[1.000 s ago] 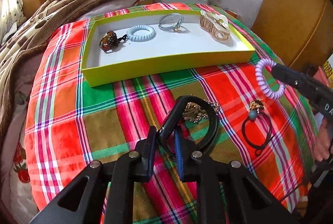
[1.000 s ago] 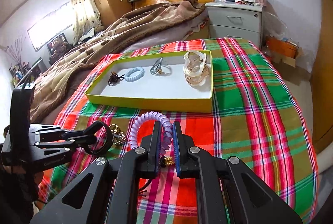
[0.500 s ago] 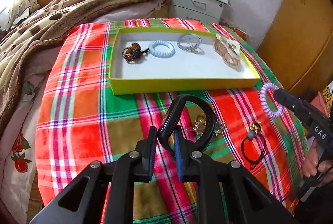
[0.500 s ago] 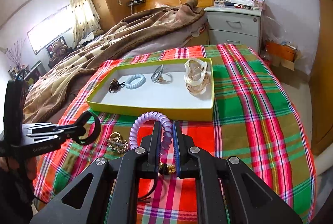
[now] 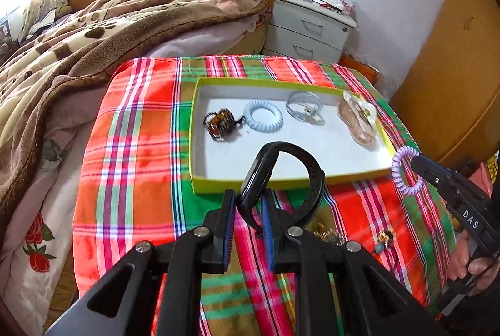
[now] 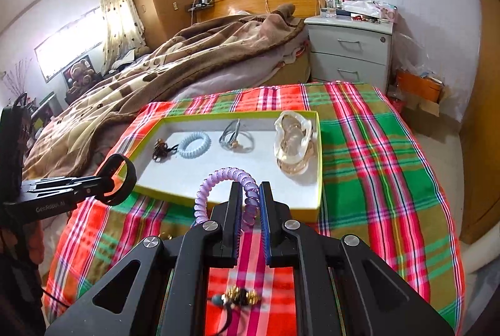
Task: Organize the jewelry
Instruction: 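Grasp the black band with the left gripper while the right gripper holds the lavender coil, then carry the black band into the box with the left gripper while the right gripper carries the lavender coil, then open both grippers to drop the black band and lavender coil in the box, then move the right gripper to the black hair tie with the teal bead, then grasp the black hair tie by its teal bead with the right gripper and lift, then grasp the gold-and-black beaded brooch with the left gripper while the right gripper holds the hair tie, then carry the brooch into the box with the left gripper while the right gripper carries the hair tie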
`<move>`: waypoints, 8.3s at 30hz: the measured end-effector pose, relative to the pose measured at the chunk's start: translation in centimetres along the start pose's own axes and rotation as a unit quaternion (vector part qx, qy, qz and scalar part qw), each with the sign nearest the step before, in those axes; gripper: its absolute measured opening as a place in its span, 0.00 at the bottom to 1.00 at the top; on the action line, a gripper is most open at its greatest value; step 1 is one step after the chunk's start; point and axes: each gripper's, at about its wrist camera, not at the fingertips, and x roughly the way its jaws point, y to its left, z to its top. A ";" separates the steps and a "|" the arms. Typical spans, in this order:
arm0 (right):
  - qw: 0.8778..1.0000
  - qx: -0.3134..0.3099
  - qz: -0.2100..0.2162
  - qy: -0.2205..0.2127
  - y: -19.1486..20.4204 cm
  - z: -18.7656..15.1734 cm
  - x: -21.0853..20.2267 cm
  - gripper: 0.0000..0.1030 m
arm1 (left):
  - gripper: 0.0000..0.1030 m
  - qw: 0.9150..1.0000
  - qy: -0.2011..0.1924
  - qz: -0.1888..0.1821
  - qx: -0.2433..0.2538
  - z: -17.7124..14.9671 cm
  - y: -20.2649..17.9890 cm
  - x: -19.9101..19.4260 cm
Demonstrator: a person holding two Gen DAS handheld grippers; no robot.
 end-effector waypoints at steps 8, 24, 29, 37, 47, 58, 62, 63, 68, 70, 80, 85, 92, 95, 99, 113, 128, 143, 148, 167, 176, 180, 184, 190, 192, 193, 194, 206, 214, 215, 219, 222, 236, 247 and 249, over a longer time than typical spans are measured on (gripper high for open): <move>1.000 0.015 -0.009 0.007 -0.5 2.3 2.8 0.11 | 0.17 1.000 0.001 0.002 -0.011 2.4 0.6 1.8; 0.997 -0.008 -0.027 0.069 0.5 3.6 9.5 0.11 | 0.17 0.999 0.040 0.019 -0.016 4.2 1.3 6.8; 0.996 -0.010 -0.037 0.078 0.3 3.6 10.5 0.11 | 0.17 0.998 0.054 0.020 -0.017 4.2 1.6 7.8; 0.995 -0.006 -0.047 0.087 -0.2 3.8 11.7 0.11 | 0.17 0.998 0.061 0.021 -0.020 4.4 1.8 8.6; 0.995 -0.015 -0.053 0.087 0.0 3.9 12.5 0.11 | 0.17 0.997 0.056 0.040 -0.019 4.9 1.6 9.0; 0.994 -0.036 -0.065 0.077 0.6 3.6 12.5 0.11 | 0.18 0.997 0.049 0.052 -0.016 4.8 1.3 9.1; 0.994 -0.038 -0.068 0.075 0.7 3.6 12.5 0.11 | 0.23 0.997 0.047 0.060 -0.011 4.8 1.0 9.0; 0.994 -0.039 -0.069 0.075 0.7 3.6 12.5 0.11 | 0.23 0.997 0.047 0.059 -0.012 4.8 1.0 9.0; 0.994 -0.037 -0.070 0.072 0.7 3.6 12.4 0.13 | 0.28 0.997 0.044 0.053 -0.018 4.8 1.2 8.7; 0.994 -0.037 -0.069 0.071 0.7 3.7 12.3 0.14 | 0.31 0.998 0.043 0.051 -0.020 4.8 1.2 8.6; 0.995 -0.034 -0.062 0.066 0.9 3.7 11.8 0.23 | 0.35 0.998 0.041 0.046 -0.023 4.7 1.1 8.0; 0.996 -0.030 -0.060 0.057 1.2 3.6 11.0 0.29 | 0.35 0.998 0.033 0.048 -0.020 4.5 1.0 7.1; 0.997 -0.021 -0.053 0.044 1.6 3.4 9.3 0.29 | 0.36 0.998 0.007 0.059 -0.016 3.9 0.6 4.9; 0.998 -0.019 -0.048 0.036 1.9 3.1 8.2 0.29 | 0.37 0.997 -0.007 0.077 -0.008 3.4 0.3 3.9; 0.999 -0.018 -0.039 0.023 2.4 2.5 6.2 0.29 | 0.37 0.996 -0.017 0.084 -0.006 2.3 0.0 2.5; 0.999 0.005 -0.046 0.024 1.5 -2.5 0.4 0.30 | 0.37 0.998 -0.027 0.043 -0.028 -2.1 0.1 -0.2; 0.995 0.038 -0.022 0.084 2.0 -9.0 -1.6 0.30 | 0.37 0.999 -0.018 -0.024 -0.024 -5.9 -0.6 -1.1; 0.995 0.043 -0.018 0.085 2.6 -9.9 -1.3 0.03 | 0.37 0.999 -0.004 -0.037 -0.032 -7.3 -0.9 -1.2; 0.997 0.029 -0.003 0.077 2.8 -10.4 -2.5 0.02 | 0.37 0.999 0.007 -0.041 -0.034 -7.3 -1.2 -1.0; 0.996 0.084 -0.032 0.015 -2.6 -10.1 -7.4 0.02 | 0.37 0.990 0.036 -0.108 0.087 -6.5 -10.0 0.9; 0.995 0.095 -0.033 0.012 -4.1 -10.5 -7.5 0.02 | 0.37 0.981 0.048 -0.115 0.148 -6.4 -14.3 2.7; 0.995 0.100 -0.030 0.011 -4.5 -10.6 -7.4 0.02 | 0.37 0.977 0.056 -0.113 0.169 -6.4 -15.4 3.4; 0.994 0.103 -0.025 0.011 -4.8 -10.8 -7.3 0.02 | 0.37 0.975 0.056 -0.109 0.187 -6.5 -16.1 4.1; 0.994 0.108 -0.021 0.012 -5.2 -10.9 -7.2 0.02 | 0.38 0.970 0.055 -0.089 0.217 -6.7 -17.2 4.7; 0.994 0.109 -0.021 0.012 -5.3 -10.8 -7.1 0.02 | 0.41 0.970 0.055 -0.085 0.220 -6.7 -17.5 4.8; 0.994 0.109 -0.020 0.011 -5.3 -10.8 -7.1 0.02 | 0.43 0.970 0.055 -0.086 0.220 -6.7 -17.7 4.9; 0.994 0.109 -0.019 0.011 -5.3 -10.8 -7.1 0.02 | 0.43 0.970 0.054 -0.083 0.221 -6.8 -17.9 4.9; 0.993 0.117 -0.015 0.008 -5.9 -11.0 -7.1 0.02 | 0.38 0.968 0.048 -0.070 0.235 -7.3 -18.6 4.7; 0.993 0.118 -0.016 0.009 -6.0 -10.9 -7.1 0.02 | 0.24 0.968 0.052 -0.075 0.234 -7.4 -18.7 4.4; 0.993 0.118 -0.016 0.009 -6.1 -10.9 -7.1 0.02 | 0.24 0.968 0.052 -0.075 0.232 -7.4 -18.6 4.4; 0.993 0.118 -0.017 0.007 -6.1 -10.8 -7.1 0.02 | 0.24 0.970 0.054 -0.076 0.226 -7.4 -18.6 4.3; 0.993 0.117 -0.018 0.006 -6.1 -10.6 -7.1 0.02 | 0.24 0.971 0.051 -0.080 0.221 -7.3 -18.3 4.0; 0.994 0.106 -0.017 -0.001 -5.4 -8.7 -6.8 0.02 | 0.24 0.981 0.023 -0.074 0.179 -6.0 -16.0 2.3; 0.997 0.079 -0.008 -0.013 -3.7 -6.3 -6.0 0.02 | 0.24 0.990 -0.001 -0.061 0.128 -4.2 -12.3 1.0; 0.997 0.075 -0.007 -0.016 -3.5 -5.7 -5.7 0.02 | 0.24 0.991 -0.007 -0.057 0.118 -3.8 -11.6 0.8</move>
